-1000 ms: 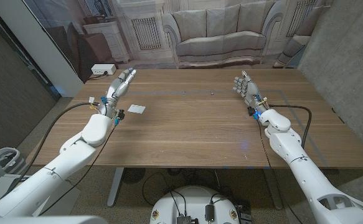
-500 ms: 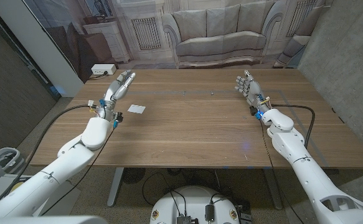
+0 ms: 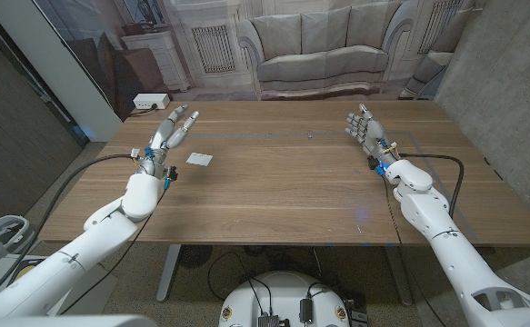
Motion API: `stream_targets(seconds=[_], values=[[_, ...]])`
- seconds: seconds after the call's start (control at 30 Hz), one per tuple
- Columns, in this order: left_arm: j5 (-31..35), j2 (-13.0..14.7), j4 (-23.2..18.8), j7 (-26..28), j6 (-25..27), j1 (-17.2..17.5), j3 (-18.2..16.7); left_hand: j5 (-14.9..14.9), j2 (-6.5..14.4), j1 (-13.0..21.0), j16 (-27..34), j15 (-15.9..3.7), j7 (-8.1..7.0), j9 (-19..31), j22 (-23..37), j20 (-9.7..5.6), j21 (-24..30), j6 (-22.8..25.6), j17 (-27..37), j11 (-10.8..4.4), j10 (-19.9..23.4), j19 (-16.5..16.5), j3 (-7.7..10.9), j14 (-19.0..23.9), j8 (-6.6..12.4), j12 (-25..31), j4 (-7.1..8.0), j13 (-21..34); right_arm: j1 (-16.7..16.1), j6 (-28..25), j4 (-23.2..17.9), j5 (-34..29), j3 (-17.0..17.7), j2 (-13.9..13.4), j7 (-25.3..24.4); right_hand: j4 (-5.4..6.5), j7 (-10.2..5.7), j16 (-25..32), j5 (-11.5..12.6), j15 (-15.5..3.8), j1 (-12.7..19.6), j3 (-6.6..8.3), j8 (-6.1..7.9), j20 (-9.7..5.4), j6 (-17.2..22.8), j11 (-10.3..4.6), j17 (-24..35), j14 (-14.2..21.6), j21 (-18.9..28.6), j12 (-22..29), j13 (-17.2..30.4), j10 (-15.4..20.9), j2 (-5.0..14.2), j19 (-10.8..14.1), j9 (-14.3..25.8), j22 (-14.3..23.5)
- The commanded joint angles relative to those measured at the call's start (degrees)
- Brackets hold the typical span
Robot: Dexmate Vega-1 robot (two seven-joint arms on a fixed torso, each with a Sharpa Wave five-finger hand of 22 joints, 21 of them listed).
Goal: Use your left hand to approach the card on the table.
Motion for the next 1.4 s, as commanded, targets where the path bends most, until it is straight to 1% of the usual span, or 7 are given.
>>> stream_targets(seconds=[0.03, 0.7, 0.83, 0.97, 1.13, 1.27, 1.4], values=[[4.9, -0.3, 1.0, 4.4, 2.8, -1.0, 1.4, 0.5, 0.1, 0.7, 0.0, -1.1, -0.17, 0.3, 0.2, -1.8, -0.1, -0.3, 0.1, 0.19, 0.3, 0.2, 0.04, 0.3, -0.21, -0.3, -0.54, 0.3, -1.1, 0.6, -1.3, -0.2, 0.8, -0.2, -0.8, 0.2, -0.11, -0.2, 0.1, -0.05, -0.3, -0.26, 0.2, -1.22, 0.7, 0.01, 0.2, 0.4, -0.2, -0.1, 0.2, 0.6, 0.03, 0.6, 0.2, 0.2], [11.3, 2.8, -2.7, 6.9, 14.9, -1.6, 3.8, 1.0, -0.2, 1.4, -0.4, -1.27, -0.32, 0.4, 0.2, -1.79, -0.7, -0.3, 0.2, 0.09, -0.1, -1.2, -0.23, -0.2, -0.48, -0.7, -0.98, 0.3, -4.3, 0.5, -5.4, 0.2, 2.6, -1.2, -2.9, 0.14, -0.13, -0.3, 0.1, -0.09, -0.5, -0.48, 0.19, -1.19, 0.7, 0.03, 0.2, 0.4, -0.8, -0.1, 0.2, 0.7, 0.04, 0.8, 0.2, 0.2], [13.1, 3.2, -3.7, 7.4, 18.3, -1.9, 4.5, 1.1, -0.3, 1.6, -0.5, -1.37, -0.37, 0.4, 0.2, -1.84, -0.7, -0.4, 0.2, -0.42, -0.1, -1.2, -0.26, -0.3, -0.55, -0.8, -1.12, 0.3, -4.7, 0.7, -6.0, 0.0, 2.7, -1.6, -3.2, 0.12, -0.14, -0.3, 0.1, -0.04, -0.5, -0.5, 0.21, -1.2, 0.8, -0.02, 0.2, 0.4, -0.8, -0.1, 0.2, 0.8, 0.04, 0.9, 0.2, 0.2], [14.8, 3.4, -3.9, 8.1, 20.4, -2.6, 5.6, 1.3, -0.3, 2.0, -0.5, -1.3, -0.43, 0.4, 0.2, -1.93, -0.7, -1.5, 0.2, 0.02, -0.6, -1.4, -0.29, -0.5, -1.06, -1.0, -1.33, 0.4, -5.1, 0.9, -6.5, -0.2, 2.9, -1.6, -3.7, 0.11, -0.16, -0.3, 0.1, -0.06, -0.5, -0.53, 0.22, -1.16, 0.8, 0.0, 0.2, 0.4, -0.9, -0.1, 0.2, 0.8, 0.04, 0.9, 0.2, 0.2], [16.6, 4.1, -5.1, 7.6, 24.3, -3.3, 6.7, 1.4, -0.3, 2.3, -0.7, -1.25, -0.46, 0.4, 0.2, -1.97, -0.8, -1.9, 0.2, -0.21, -1.0, -1.6, -0.3, -0.9, -1.2, -1.2, -1.47, 0.4, -5.5, 0.9, -6.9, 0.0, 3.1, -1.5, -4.2, 0.09, -0.17, -0.3, 0.1, -0.08, -0.5, -0.56, 0.19, -1.16, 0.8, 0.02, 0.2, 0.4, -1.0, -0.1, 0.2, 0.8, 0.05, 1.0, 0.2, 0.2], [18.7, 4.6, -7.3, 6.1, 30.2, -4.2, 7.9, 1.5, -0.3, 2.5, -0.7, -1.12, -0.43, 0.4, 0.2, -2.0, -0.8, -1.4, 0.2, -0.19, -0.7, -1.7, -0.32, -1.0, -1.02, -1.1, -1.57, 0.4, -5.8, 1.2, -7.1, 0.0, 3.3, -1.5, -4.8, 0.08, -0.17, -0.3, 0.1, -0.07, -0.5, -0.59, 0.19, -1.14, 0.8, 0.01, 0.2, 0.4, -1.1, -0.1, 0.2, 0.8, 0.08, 1.0, 0.2, 0.2], [19.0, 4.9, -7.8, 5.9, 31.8, -4.4, 8.4, 1.6, -0.3, 2.7, -0.7, -1.23, -0.53, 0.4, 0.2, -2.02, -0.9, -1.1, 0.2, -0.33, -0.5, -1.8, -0.33, -1.2, -0.91, -1.0, -1.67, 0.4, -5.8, 0.8, -7.0, -0.2, 3.3, -1.6, -5.1, 0.07, -0.18, -0.3, 0.1, -0.08, -0.5, -0.6, 0.21, -1.25, 0.9, -0.01, 0.2, 0.4, -1.2, -0.2, 0.2, 0.8, 0.1, 0.9, 0.2, 0.2]])
